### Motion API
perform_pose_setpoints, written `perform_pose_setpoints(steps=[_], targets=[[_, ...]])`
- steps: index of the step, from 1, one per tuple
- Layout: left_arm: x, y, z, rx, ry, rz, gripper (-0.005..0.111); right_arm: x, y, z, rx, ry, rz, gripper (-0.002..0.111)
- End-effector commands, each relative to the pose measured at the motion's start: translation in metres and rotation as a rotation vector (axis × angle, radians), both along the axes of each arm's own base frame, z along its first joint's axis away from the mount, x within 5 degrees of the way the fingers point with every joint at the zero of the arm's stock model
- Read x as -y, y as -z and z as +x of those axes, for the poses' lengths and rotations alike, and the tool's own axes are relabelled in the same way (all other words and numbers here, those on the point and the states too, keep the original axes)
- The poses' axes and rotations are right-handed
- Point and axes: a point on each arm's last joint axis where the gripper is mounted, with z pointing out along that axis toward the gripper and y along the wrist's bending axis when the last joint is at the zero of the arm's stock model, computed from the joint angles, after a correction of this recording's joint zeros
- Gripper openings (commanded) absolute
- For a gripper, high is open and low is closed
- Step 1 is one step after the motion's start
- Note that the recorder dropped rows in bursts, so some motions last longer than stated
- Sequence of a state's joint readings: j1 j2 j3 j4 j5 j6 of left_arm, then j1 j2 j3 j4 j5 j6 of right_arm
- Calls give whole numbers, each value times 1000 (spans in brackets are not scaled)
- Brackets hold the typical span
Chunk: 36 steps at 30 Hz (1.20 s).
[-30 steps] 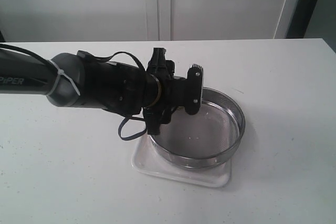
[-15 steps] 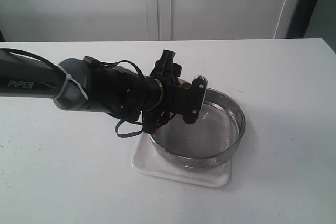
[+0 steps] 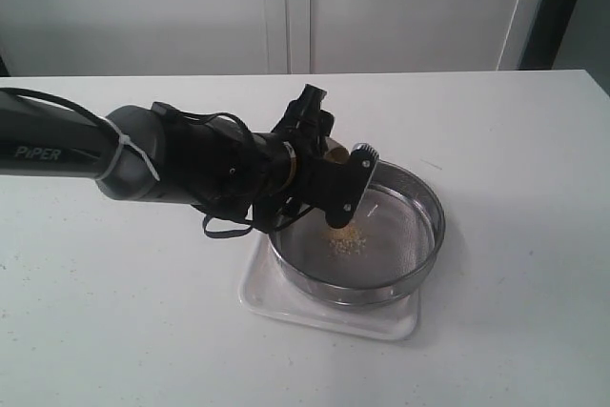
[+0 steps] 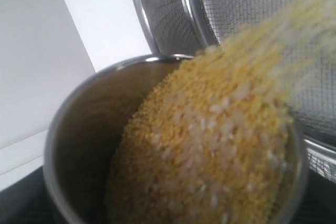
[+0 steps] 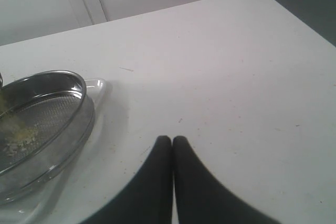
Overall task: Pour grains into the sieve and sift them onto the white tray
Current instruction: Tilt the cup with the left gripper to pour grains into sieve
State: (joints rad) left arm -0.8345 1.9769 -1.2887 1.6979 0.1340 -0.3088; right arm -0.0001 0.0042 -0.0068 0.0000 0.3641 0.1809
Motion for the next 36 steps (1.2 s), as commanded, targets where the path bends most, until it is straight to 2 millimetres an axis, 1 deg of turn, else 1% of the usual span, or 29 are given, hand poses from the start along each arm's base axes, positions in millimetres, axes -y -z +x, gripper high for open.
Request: perform_pose_setpoints(steps=[1, 20, 27, 36], targets=[[2, -9, 0, 40, 12, 6, 0, 0, 1, 0, 12, -1, 2, 0], [2, -9, 1, 42, 5, 1, 0, 0, 1, 0, 12, -1, 2, 0], [-6, -12, 6, 95, -85, 38, 0, 0, 1, 0, 12, -1, 2, 0], [-6, -12, 6, 93, -81, 36, 0, 0, 1, 0, 12, -1, 2, 0]])
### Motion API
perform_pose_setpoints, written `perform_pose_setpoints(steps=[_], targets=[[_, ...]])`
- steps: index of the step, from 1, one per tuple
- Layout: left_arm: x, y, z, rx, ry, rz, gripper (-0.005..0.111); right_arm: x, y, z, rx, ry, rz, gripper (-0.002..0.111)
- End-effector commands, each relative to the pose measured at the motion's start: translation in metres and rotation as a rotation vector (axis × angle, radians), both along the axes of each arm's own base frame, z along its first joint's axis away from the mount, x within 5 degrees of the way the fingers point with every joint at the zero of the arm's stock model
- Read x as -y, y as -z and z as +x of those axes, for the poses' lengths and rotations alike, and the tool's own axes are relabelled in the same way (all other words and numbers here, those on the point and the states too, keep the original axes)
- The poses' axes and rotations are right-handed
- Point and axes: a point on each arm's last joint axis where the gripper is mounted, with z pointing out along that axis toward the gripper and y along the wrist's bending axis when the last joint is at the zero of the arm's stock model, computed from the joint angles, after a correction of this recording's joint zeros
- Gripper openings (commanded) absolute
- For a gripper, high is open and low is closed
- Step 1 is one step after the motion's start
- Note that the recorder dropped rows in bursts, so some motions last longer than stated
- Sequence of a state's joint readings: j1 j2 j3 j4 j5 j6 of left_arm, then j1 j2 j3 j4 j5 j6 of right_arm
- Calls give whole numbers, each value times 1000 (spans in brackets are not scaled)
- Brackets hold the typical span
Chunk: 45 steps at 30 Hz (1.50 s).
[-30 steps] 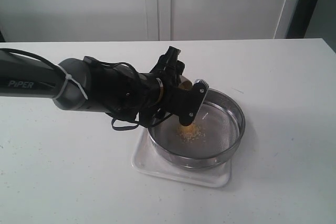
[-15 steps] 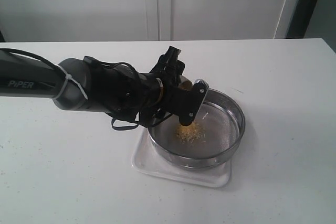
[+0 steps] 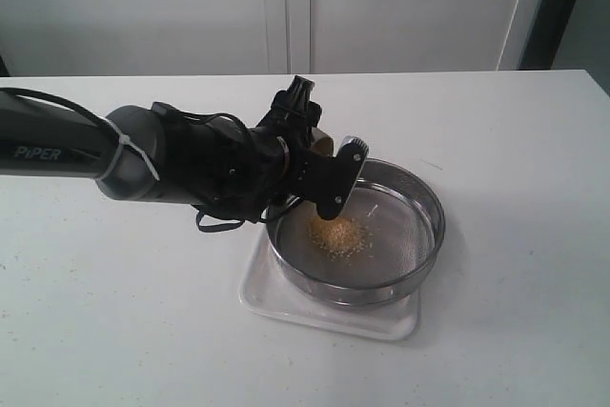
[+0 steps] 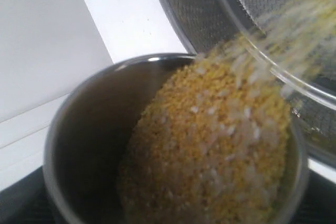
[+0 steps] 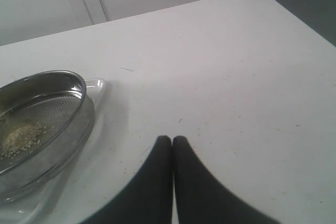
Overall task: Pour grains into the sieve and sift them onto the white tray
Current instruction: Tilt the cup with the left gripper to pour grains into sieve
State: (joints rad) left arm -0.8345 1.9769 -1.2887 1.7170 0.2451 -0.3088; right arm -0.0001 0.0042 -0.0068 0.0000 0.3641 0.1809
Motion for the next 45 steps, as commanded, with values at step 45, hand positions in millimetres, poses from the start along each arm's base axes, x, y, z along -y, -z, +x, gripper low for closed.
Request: perform_pose_setpoints(steps=[45], targets=[[33, -14, -22, 45, 196, 29, 0, 0, 1, 0, 12, 5, 21, 0]])
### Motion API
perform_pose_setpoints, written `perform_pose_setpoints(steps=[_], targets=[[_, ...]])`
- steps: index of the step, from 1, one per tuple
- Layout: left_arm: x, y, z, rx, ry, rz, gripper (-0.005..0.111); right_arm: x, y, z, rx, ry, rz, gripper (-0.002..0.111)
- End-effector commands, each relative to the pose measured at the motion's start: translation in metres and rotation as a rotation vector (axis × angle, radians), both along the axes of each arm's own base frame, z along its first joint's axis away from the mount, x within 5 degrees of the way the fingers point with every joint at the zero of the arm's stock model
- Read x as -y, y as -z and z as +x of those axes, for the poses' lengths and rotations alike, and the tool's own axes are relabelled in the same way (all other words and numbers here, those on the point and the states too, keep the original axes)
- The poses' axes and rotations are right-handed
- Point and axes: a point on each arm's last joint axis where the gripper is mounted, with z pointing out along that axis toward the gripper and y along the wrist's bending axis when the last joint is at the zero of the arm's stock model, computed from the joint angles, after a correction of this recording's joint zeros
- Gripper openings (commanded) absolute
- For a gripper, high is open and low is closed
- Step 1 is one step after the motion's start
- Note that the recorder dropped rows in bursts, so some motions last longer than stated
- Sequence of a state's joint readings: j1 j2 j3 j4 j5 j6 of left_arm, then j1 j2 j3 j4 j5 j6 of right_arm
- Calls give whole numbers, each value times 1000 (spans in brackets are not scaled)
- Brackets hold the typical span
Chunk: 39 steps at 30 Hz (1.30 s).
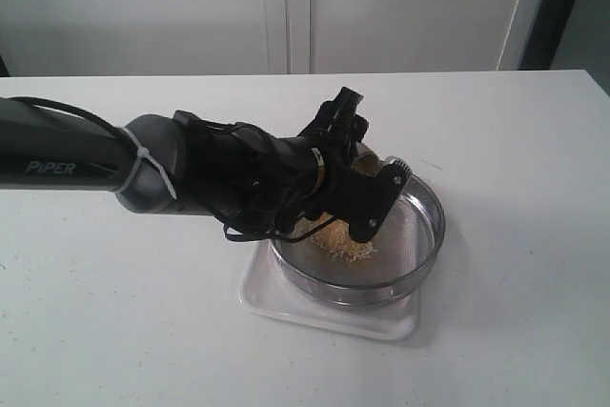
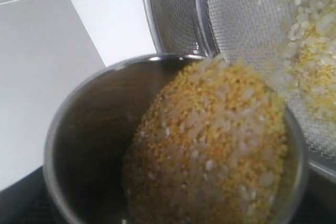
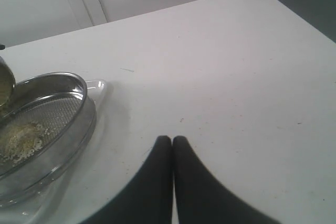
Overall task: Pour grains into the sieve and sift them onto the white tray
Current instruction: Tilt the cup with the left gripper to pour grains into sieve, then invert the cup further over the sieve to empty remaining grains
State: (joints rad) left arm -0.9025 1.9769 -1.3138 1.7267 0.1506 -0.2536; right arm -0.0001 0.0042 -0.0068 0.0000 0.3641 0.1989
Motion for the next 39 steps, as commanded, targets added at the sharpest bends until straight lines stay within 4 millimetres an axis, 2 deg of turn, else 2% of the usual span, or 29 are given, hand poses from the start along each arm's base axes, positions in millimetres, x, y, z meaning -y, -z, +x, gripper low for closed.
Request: perform_pose_setpoints(steps=[1, 14, 22, 34, 39], targets=[[1, -10, 1, 64, 23, 42, 0, 0, 1, 0, 12, 0, 4, 0], [5, 11, 13, 102, -23, 139, 0, 0, 1, 0, 12, 0, 4, 0], [9, 13, 10, 80, 25, 126, 0, 0, 1, 0, 12, 0, 4, 0], [17, 8, -4, 205, 40, 286, 0, 0, 1, 0, 12, 0, 4, 0], [14, 7, -2, 246, 32, 355, 0, 0, 1, 0, 12, 0, 4, 0]])
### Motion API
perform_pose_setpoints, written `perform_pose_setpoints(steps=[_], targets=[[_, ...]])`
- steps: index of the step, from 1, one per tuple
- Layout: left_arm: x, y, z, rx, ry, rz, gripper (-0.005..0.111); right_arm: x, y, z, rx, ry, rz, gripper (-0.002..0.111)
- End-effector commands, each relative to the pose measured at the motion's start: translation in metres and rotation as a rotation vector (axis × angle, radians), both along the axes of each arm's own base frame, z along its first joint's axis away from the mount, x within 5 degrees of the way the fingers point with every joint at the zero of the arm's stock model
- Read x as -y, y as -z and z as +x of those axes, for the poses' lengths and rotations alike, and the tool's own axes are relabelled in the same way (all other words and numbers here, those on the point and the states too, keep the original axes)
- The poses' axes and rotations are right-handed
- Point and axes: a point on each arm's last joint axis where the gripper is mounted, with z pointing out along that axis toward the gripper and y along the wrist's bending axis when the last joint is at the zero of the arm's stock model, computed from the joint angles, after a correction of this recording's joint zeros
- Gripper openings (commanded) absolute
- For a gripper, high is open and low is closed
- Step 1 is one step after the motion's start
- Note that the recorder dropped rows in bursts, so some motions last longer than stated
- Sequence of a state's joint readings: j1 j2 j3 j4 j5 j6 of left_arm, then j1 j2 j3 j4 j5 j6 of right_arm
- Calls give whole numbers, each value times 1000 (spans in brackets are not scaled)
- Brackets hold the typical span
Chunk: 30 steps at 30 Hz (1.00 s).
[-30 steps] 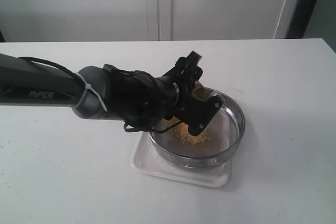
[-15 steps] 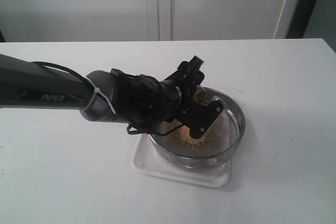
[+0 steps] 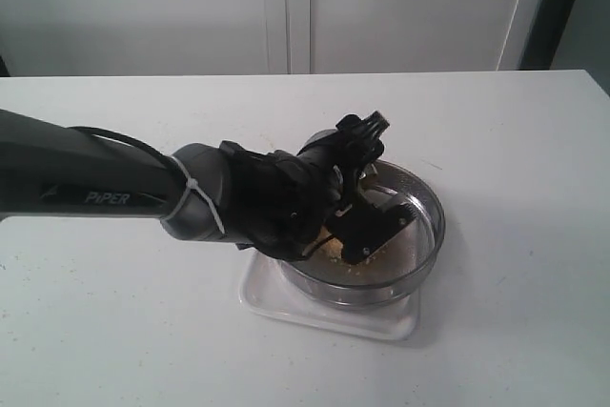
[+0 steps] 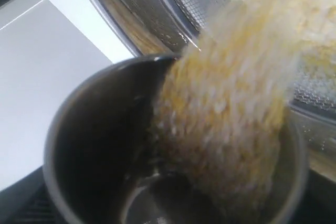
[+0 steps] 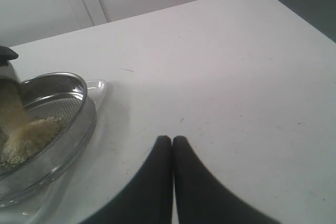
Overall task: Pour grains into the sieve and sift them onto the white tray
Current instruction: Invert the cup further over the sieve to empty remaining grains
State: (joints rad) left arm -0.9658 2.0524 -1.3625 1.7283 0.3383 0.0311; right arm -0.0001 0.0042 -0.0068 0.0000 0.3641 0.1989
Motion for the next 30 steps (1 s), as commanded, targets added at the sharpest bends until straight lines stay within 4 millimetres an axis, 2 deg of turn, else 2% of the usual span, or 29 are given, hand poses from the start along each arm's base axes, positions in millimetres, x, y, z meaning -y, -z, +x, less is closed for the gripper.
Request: perform_pose_setpoints(steps=[1, 18, 24, 30], targets=[[-3, -8, 2, 76, -19, 68, 0, 0, 1, 0, 12, 0, 4, 0], [-2, -17, -11, 250, -37, 348, 0, 0, 1, 0, 12, 0, 4, 0], [5, -18, -21, 267, -15, 366, 0, 0, 1, 0, 12, 0, 4, 0], [5, -19, -23, 277, -31, 373, 0, 0, 1, 0, 12, 0, 4, 0]])
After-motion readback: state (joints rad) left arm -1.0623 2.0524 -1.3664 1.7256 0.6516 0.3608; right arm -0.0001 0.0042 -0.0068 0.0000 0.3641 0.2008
